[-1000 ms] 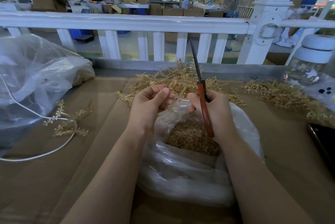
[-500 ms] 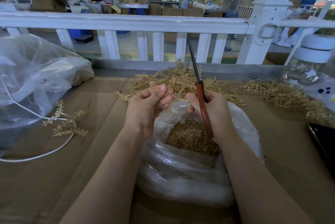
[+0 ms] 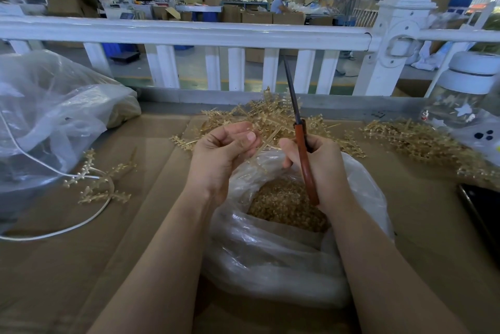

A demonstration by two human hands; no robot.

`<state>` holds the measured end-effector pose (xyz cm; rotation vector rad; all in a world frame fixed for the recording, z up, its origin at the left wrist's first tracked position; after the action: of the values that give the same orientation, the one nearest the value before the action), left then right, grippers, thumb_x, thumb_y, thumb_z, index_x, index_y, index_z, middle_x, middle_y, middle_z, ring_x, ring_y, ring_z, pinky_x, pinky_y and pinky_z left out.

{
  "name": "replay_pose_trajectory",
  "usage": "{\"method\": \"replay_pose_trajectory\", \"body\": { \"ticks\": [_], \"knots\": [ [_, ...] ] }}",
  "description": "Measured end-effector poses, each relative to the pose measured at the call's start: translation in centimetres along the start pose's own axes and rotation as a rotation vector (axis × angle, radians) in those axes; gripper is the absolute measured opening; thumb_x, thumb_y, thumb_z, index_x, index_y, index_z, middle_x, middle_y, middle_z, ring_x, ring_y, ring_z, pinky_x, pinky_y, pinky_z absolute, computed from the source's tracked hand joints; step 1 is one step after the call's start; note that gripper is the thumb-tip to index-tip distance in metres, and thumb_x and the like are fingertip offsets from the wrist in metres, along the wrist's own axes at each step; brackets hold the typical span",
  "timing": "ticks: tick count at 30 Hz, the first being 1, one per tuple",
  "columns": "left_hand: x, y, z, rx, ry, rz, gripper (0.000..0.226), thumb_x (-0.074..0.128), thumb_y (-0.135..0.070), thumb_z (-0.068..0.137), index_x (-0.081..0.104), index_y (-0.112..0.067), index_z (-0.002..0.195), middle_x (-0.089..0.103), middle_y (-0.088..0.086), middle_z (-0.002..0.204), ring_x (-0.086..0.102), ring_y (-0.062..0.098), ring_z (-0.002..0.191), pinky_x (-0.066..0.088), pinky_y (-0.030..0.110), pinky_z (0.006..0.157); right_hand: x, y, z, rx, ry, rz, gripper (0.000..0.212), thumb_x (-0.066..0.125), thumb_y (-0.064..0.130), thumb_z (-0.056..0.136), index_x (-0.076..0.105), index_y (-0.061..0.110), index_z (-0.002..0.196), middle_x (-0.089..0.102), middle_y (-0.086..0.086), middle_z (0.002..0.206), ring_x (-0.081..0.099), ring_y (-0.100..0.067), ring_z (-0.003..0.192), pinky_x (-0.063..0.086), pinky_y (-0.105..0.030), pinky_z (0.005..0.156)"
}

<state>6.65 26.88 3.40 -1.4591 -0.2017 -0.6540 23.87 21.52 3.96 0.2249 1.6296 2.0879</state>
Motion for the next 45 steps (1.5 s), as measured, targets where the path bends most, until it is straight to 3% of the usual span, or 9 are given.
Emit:
{"method": "replay_pose_trajectory", "body": {
  "ticks": [6,9,12,16,20,26,38,45],
  "knots": [
    [-0.4,-0.3,0.0,0.059,-0.05,0.107,0.01,0.072,-0.01,0.081,0.071,-0.009,0.091,0.074,0.006,0.077,0.071,0.012,0.07,0.059,0.022,0.069,0.1,-0.2,0.3,-0.019,0.001,-0.032,0.029,0.077,0.031,0.088,0.068,0.018,0.063,0.068,0.004,0.057,0.057,-0.001,0.048,0.046,-0.012,0.055],
    [-0.8,-0.6,0.1,0.101,-0.087,0.115,0.005,0.067,-0.007,0.089,0.071,-0.004,0.091,0.072,0.004,0.073,0.068,0.011,0.068,0.058,0.022,0.068,-0.3,-0.1,0.0,-0.07,-0.055,-0.152,0.029,0.076,0.056,0.079,0.068,0.028,0.074,0.07,0.012,0.067,0.064,0.001,0.063,0.049,-0.017,0.061],
    [-1.3,-0.8,0.2,0.14,-0.126,0.147,0.006,0.065,-0.005,0.091,0.07,-0.004,0.091,0.071,0.002,0.07,0.066,0.01,0.066,0.057,0.023,0.069,-0.4,1.7,-0.9,-0.295,-0.116,-0.411,0.045,0.063,0.078,0.072,0.062,0.035,0.086,0.065,0.02,0.072,0.063,0.003,0.075,0.044,-0.009,0.064],
    [-1.6,-1.3,0.2,0.202,-0.171,0.205,0.01,0.062,-0.001,0.093,0.071,-0.002,0.088,0.07,0.006,0.074,0.061,0.009,0.063,0.054,0.022,0.066,1.2,3.2,-2.1,-0.547,-0.079,-0.654,0.057,0.053,0.08,0.079,0.062,0.024,0.085,0.06,0.013,0.066,0.057,-0.004,0.059,0.049,-0.02,0.054],
    [-1.2,-1.7,0.2,0.251,-0.154,0.205,0.014,0.057,0.002,0.095,0.07,-0.004,0.092,0.067,0.001,0.07,0.054,0.007,0.059,0.049,0.019,0.063,1.4,2.3,-1.6,-0.471,-0.066,-0.816,0.051,0.059,0.075,0.083,0.063,0.025,0.093,0.066,0.013,0.078,0.062,-0.008,0.071,0.055,-0.028,0.06],
    [-0.7,-1.7,0.1,0.28,-0.087,0.224,0.022,0.055,0.003,0.095,0.069,-0.01,0.086,0.058,-0.004,0.064,0.047,0.009,0.062,0.042,0.019,0.062,1.1,1.6,-1.1,-0.399,-0.039,-0.807,0.055,0.059,0.077,0.079,0.061,0.024,0.093,0.068,0.013,0.086,0.062,-0.008,0.078,0.057,-0.03,0.066],
    [-0.7,-1.6,0.2,0.254,-0.075,0.241,0.019,0.057,0.003,0.094,0.069,-0.008,0.084,0.064,-0.009,0.064,0.054,0.003,0.063,0.047,0.015,0.064,1.0,1.9,-1.2,-0.379,-0.064,-0.886,0.051,0.06,0.079,0.08,0.063,0.028,0.085,0.064,0.015,0.072,0.059,-0.005,0.066,0.054,-0.025,0.059],
    [-0.7,-1.6,0.1,0.232,-0.073,0.22,0.015,0.058,-0.001,0.094,0.068,-0.007,0.085,0.063,-0.007,0.065,0.053,0.004,0.062,0.047,0.016,0.065,1.1,2.0,-1.4,-0.405,-0.063,-0.856,0.064,0.049,0.085,0.076,0.064,0.024,0.08,0.064,0.013,0.068,0.058,-0.007,0.061,0.053,-0.027,0.057]
  ]
}}
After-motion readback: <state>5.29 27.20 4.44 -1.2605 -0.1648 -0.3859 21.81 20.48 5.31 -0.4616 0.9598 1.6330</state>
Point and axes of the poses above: each hand's wrist, its own z-axis towards the middle knuckle, its own x-axis out of the palm, y = z × x, the point moved 8 cm from there along z, towards the middle knuckle
